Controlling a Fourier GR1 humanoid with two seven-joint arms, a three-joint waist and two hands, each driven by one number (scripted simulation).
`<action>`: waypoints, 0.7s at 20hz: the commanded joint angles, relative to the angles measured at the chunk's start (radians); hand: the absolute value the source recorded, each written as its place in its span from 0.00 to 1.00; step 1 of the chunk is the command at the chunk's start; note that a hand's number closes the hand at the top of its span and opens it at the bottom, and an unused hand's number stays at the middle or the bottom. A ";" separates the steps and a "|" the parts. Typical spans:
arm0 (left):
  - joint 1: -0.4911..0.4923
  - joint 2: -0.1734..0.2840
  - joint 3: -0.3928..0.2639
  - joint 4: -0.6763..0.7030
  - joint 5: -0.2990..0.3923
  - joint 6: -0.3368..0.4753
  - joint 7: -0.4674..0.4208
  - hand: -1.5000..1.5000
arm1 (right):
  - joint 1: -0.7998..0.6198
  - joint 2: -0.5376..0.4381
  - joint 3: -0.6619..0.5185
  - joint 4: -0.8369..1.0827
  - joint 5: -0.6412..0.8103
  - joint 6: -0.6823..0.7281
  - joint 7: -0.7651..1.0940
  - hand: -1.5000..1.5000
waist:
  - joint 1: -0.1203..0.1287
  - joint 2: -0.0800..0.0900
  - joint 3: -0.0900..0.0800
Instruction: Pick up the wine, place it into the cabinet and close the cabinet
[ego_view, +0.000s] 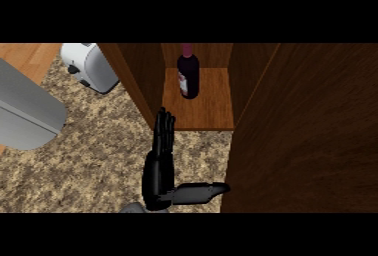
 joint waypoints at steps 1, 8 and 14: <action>0.110 0.046 -0.062 -0.170 -0.069 0.091 0.042 0.00 | -0.011 -0.014 -0.014 -0.121 -0.069 -0.022 0.112 0.00 | 0.001 -0.001 0.000; 0.236 0.169 -0.051 -0.338 -0.082 -0.028 0.038 0.00 | -0.010 -0.014 0.003 -0.078 -0.125 0.015 0.113 0.00 | 0.003 0.001 -0.001; 0.315 0.316 -0.052 -0.509 -0.078 -0.089 0.099 0.00 | -0.011 -0.042 -0.010 -0.070 -0.178 0.070 0.130 1.00 | 0.002 0.002 0.000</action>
